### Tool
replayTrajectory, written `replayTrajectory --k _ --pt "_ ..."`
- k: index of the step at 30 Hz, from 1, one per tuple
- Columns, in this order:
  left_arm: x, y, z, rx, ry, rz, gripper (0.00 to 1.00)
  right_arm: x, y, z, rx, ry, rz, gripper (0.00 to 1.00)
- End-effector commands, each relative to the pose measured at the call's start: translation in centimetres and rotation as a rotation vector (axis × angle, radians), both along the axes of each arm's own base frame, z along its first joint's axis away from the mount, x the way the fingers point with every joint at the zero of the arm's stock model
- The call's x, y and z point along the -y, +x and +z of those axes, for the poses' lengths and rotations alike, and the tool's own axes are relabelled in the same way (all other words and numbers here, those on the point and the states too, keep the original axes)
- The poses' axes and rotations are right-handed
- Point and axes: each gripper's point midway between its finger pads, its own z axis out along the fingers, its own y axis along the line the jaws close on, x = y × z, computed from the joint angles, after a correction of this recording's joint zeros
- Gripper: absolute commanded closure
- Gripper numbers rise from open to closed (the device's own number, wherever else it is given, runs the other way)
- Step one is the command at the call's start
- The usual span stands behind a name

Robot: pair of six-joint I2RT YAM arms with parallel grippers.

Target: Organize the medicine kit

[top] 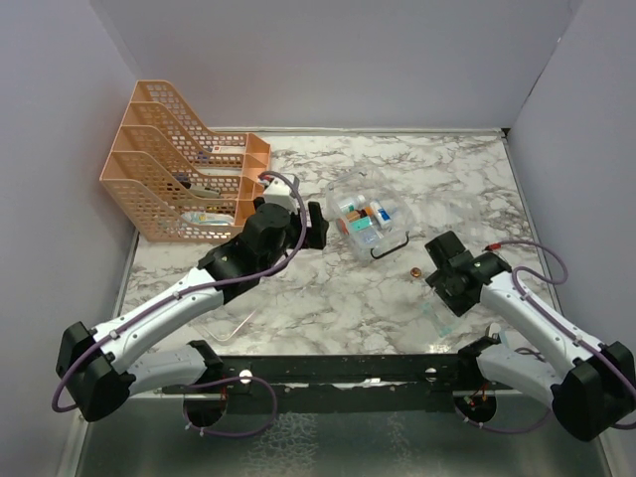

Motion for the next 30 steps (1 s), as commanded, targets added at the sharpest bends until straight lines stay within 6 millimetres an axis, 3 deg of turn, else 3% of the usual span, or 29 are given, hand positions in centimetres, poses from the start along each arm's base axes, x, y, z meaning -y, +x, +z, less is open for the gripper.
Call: replayTrajectory --k 1,4,8,16,23,30 --pt "-0.4 1.2 4.1 0.085 0.000 0.013 0.06 0.1 -3.2 -0.6 -0.121 0.039 -0.062 0.40" --pt "-0.7 1.6 4.6 0.101 0.000 0.032 0.06 -0.2 -4.1 -1.3 -0.140 0.072 -0.082 0.40" --pt "-0.8 1.8 4.6 0.101 -0.026 0.046 0.06 -1.5 -3.6 -1.7 -0.119 0.141 -0.054 0.39" --pt "-0.7 1.1 4.3 0.086 -0.052 0.030 0.06 -4.1 -5.1 -6.0 -0.203 0.268 0.035 0.43" --pt "-1.3 0.9 4.9 0.107 -0.063 0.041 0.06 -5.3 -1.6 -5.4 -0.106 0.261 0.158 0.48" --pt "-1.3 1.1 5.0 0.101 -0.053 0.041 0.06 -8.6 2.3 -3.2 -0.007 0.365 0.218 0.48"
